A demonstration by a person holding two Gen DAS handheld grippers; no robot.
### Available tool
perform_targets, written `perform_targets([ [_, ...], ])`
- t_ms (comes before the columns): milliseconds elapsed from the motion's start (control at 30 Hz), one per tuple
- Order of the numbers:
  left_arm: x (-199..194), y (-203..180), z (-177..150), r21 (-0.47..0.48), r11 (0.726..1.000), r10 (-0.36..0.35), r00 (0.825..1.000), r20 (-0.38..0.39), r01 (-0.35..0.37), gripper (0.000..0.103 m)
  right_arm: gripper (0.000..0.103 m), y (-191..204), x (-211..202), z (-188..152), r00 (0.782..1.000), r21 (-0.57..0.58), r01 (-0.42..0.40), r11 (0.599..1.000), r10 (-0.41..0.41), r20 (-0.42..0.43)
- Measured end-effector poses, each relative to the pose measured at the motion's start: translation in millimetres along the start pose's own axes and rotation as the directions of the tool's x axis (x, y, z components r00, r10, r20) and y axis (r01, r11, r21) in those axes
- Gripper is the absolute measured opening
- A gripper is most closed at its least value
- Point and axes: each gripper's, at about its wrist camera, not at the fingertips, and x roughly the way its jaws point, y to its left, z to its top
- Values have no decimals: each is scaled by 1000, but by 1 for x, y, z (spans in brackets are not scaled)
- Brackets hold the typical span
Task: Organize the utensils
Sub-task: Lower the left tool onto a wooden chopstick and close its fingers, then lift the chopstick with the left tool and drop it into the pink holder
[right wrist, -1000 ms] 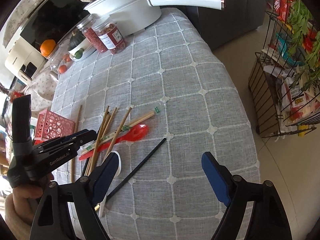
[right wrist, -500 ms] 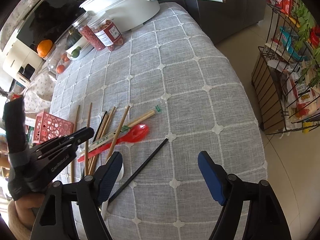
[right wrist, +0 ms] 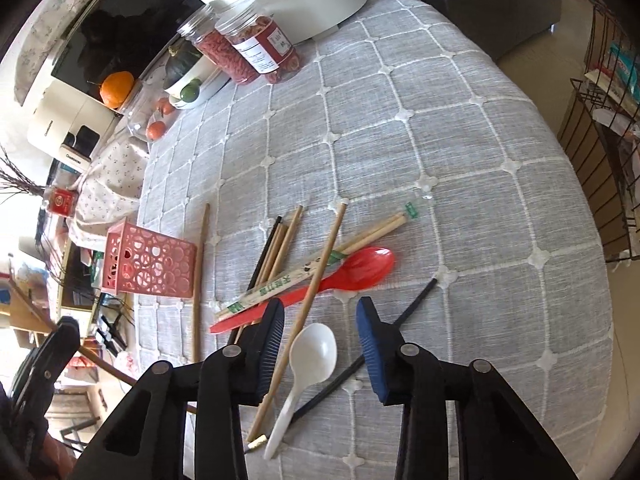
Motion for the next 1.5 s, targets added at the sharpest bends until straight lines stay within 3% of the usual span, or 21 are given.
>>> perform_targets([
  [133,-9,14,-10,-35,999,3,1000,25,-2,7,26,9,17,1,1000,-2,-2,1000,2,-23],
  [367,-19,30,-21,-57,998,-12,999,37,14,7,20,14,48,4,996,18,41,999,-40,-76],
  [567,-22,33,-24,-64,998,-26,999,41,29,7,12,16,64,2,994,21,32,999,-29,-102],
  [767,-37,37,-22,-74,997,-24,996,86,31,7,10,19,44,0,998,24,-11,1000,12,-57],
  [967,-66,44,-15,-99,994,-29,983,181,48,7,7,41,-3,-6,996,-47,-63,997,66,63],
  [1100,-92,52,-8,-124,991,-2,952,306,42,7,7,63,-39,-15,981,-133,-67,989,90,169],
  [1267,-115,64,-4,-170,985,72,875,479,13,7,7,88,-70,-24,954,-228,-48,973,113,279],
  [1367,-115,72,-1,-196,980,121,834,539,-16,7,7,102,-79,-27,937,-263,-40,964,128,325],
  [1500,-101,85,6,-235,971,164,816,554,-36,7,7,117,-91,-32,916,-301,-41,953,156,369],
])
